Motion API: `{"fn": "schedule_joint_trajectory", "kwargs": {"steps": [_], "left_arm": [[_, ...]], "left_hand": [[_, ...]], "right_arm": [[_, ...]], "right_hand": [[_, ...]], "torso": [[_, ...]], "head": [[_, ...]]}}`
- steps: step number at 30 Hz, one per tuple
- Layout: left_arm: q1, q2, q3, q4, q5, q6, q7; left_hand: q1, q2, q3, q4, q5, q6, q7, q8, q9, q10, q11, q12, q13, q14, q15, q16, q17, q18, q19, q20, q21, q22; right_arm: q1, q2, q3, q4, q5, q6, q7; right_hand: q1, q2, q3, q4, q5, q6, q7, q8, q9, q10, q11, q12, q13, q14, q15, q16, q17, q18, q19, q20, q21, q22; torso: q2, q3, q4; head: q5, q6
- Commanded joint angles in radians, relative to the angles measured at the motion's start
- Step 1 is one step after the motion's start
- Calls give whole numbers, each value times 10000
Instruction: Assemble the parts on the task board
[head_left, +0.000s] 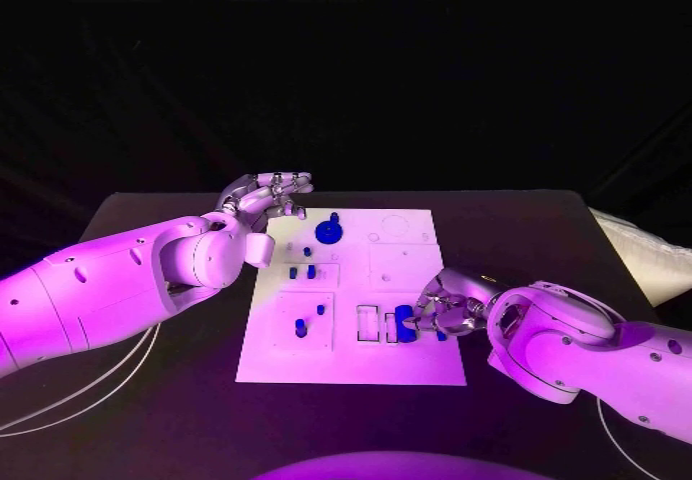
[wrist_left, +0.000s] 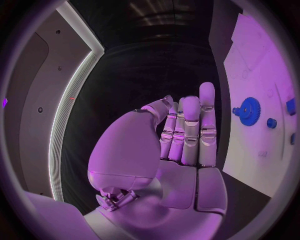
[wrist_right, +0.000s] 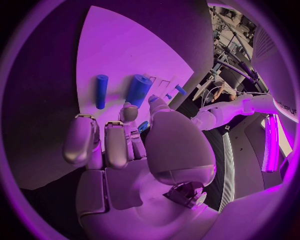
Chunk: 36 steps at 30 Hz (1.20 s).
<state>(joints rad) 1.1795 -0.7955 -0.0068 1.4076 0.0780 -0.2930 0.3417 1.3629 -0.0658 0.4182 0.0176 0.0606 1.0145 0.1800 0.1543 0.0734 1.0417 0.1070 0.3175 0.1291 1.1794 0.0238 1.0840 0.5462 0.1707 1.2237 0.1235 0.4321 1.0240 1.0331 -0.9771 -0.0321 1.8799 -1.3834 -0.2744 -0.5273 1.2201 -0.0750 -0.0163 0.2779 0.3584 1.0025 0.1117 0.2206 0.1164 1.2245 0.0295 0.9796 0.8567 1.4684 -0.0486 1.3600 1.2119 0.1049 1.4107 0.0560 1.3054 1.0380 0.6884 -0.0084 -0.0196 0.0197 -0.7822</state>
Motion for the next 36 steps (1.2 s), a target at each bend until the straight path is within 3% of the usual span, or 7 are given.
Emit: {"fn": "schedule_joint_trajectory", "kwargs": {"steps": [1, 21, 31, 36], "left_arm": [[-1, 7, 5, 27, -43, 183, 32], [-6, 0, 5, 13, -43, 197, 3], [-7, -8, 4, 17, -43, 199, -1], [-8, -17, 4, 20, -43, 202, -1]], "left_hand": [[-15, 49, -38, -2, 43, -92, -9, 47, -9, -77, 7, 23, 8, -74, 13, -3, -13, 98, 60, -7, -58, -14], [-16, 53, -42, -2, 44, -102, -7, 51, -9, -91, 10, 37, 11, -79, 17, -2, -16, 97, 61, -5, -63, -17], [-16, 53, -42, -2, 44, -102, -7, 51, -9, -91, 10, 37, 11, -79, 17, -2, -16, 97, 61, -5, -63, -17], [-8, 53, -44, -11, 45, -107, -9, 57, -9, -104, 10, 49, 13, -84, 18, -3, -21, 97, 61, -3, -67, -19]], "right_arm": [[-55, 102, -3, -72, -316, 232, -493], [-241, 502, -7, -531, -730, 504, -650], [-258, 470, -7, -563, -775, 243, -660], [-261, 398, -7, -495, -549, -64, -655]], "right_hand": [[34, 66, -34, 47, -28, -90, -6, 72, 4, -43, -20, 59, 29, 448, -8, -51, -10, -67, -93, 5, -44, -13], [96, 86, -362, 80, -258, -106, -33, 311, 75, -93, -36, 89, 167, 432, -15, -92, -85, -59, -128, 6, -69, -47], [339, 181, -524, 51, 57, -25, -90, 560, 173, -51, -87, 155, 332, 444, -54, -66, -59, -67, -108, -24, -35, 15], [527, 278, -620, 62, 536, -2, -121, 723, 250, 83, -120, 313, 586, 455, -83, -34, -23, -74, -90, -51, -12, 54]], "torso": [[-3, 7, -5], [-5, 4, -8], [-2, 0, -13], [-4, 2, -6]], "head": [[22, -21], [44, -77], [34, -85], [43, -87]]}}
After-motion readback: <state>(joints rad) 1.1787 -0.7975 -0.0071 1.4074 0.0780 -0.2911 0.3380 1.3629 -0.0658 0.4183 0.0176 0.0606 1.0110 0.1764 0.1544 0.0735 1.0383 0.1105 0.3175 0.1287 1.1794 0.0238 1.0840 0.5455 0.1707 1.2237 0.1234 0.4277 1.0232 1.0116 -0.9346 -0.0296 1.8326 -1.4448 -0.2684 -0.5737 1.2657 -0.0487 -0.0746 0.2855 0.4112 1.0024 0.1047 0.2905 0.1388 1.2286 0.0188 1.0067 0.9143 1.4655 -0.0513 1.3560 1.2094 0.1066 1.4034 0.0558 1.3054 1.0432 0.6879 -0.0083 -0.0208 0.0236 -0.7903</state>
